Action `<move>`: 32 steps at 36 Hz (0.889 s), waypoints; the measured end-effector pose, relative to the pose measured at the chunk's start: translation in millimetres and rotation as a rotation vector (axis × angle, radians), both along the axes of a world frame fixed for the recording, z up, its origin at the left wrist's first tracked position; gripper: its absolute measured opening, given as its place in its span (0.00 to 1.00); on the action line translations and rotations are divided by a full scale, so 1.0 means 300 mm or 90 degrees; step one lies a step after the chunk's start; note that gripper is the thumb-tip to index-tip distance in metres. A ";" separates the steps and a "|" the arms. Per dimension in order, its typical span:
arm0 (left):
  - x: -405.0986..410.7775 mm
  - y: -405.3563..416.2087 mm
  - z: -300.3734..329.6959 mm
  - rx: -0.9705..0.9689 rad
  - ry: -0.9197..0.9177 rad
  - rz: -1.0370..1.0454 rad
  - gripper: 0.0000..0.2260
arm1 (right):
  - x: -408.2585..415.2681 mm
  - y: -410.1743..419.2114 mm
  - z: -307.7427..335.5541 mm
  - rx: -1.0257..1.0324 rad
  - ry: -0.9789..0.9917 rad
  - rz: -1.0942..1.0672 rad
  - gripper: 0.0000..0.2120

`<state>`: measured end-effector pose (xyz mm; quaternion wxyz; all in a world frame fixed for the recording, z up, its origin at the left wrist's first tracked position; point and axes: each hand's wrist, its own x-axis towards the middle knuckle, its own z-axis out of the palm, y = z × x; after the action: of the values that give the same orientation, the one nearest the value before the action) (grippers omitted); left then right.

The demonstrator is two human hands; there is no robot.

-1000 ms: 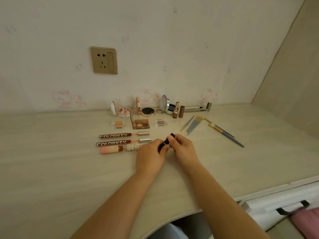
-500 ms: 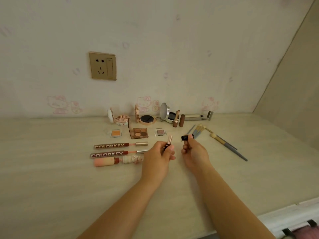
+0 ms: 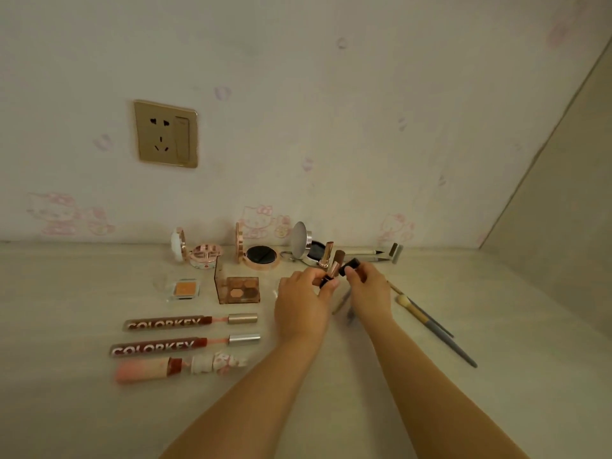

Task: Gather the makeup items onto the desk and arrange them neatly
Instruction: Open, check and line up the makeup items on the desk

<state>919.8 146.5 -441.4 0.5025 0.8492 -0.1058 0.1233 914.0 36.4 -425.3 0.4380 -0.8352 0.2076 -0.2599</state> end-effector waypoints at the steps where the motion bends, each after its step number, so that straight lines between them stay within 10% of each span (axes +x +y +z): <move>1: 0.010 -0.004 -0.002 0.032 -0.019 0.015 0.12 | 0.011 -0.008 -0.011 -0.028 0.010 -0.010 0.08; 13: 0.064 -0.045 -0.009 0.218 -0.107 0.068 0.11 | 0.064 -0.043 -0.090 -0.309 0.046 -0.048 0.10; 32: 0.110 -0.062 -0.010 0.385 -0.056 0.040 0.13 | 0.072 -0.056 -0.082 -0.385 0.178 -0.049 0.16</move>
<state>952.8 128.0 -444.5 0.2180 0.9569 -0.1330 0.1383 935.7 19.6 -449.8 0.1274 -0.9464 0.2107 -0.2091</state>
